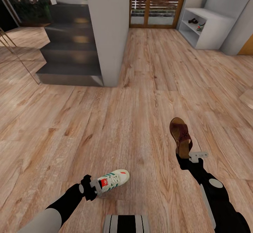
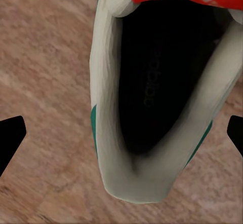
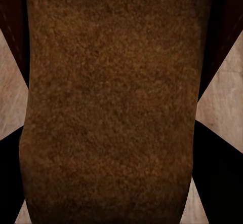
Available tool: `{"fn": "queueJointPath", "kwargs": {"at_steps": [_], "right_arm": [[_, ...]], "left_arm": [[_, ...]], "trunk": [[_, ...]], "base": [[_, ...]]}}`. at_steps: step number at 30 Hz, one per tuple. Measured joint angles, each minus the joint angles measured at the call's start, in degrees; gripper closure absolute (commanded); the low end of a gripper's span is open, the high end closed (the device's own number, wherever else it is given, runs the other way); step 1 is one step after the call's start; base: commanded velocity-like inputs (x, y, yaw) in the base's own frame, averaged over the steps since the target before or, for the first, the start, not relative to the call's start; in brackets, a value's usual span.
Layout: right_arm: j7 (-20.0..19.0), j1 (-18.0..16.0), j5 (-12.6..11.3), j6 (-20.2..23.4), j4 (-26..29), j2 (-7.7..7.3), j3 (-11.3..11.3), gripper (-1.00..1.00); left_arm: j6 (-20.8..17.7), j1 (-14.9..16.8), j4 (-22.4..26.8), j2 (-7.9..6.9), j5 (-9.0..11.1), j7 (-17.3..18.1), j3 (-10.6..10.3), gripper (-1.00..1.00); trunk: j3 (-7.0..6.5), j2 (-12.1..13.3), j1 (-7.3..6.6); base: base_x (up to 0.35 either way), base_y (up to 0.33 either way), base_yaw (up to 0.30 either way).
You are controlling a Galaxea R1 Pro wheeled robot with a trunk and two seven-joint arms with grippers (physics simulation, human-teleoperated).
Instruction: Pick up the two gym shoes and the two sandals from the corridor floor and place them onto the hallstand (shoe rack) in the corridor, making sure they are on the rack and not on the floor. Arrange them so the two gym shoes are next to each other and the two sandals are next to each other.
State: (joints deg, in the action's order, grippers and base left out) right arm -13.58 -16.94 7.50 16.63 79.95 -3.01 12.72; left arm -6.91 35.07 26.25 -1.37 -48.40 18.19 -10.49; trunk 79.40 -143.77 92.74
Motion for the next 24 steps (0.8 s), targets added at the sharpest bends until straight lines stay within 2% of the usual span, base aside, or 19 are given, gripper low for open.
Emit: {"fn": "queueJointPath", "kwargs": {"at_steps": [6, 12, 24], "right_arm": [[0.0, 0.0, 0.0, 0.0, 0.03, 0.0, 0.0, 1.0], [0.0, 0.0, 0.02, 0.0, 0.02, 0.0, 0.0, 1.0], [0.0, 0.0, 0.0, 0.0, 0.03, 0.0, 0.0, 1.0]], "left_arm": [[-0.03, -0.06, 0.12, 0.0, -0.02, 0.0, -0.02, -1.0], [-0.03, -0.09, 0.13, 0.0, -0.05, 0.0, -0.05, -1.0], [-0.03, -0.09, 0.13, -0.06, -0.09, 0.0, -0.09, -1.0]], "trunk": [[0.18, 0.0, 0.0], [1.7, -0.08, 0.16], [2.06, -0.08, 0.15]], "base": [[0.0, 0.0, 0.0], [0.0, 0.0, 0.0], [0.0, 0.0, 0.0]]}}
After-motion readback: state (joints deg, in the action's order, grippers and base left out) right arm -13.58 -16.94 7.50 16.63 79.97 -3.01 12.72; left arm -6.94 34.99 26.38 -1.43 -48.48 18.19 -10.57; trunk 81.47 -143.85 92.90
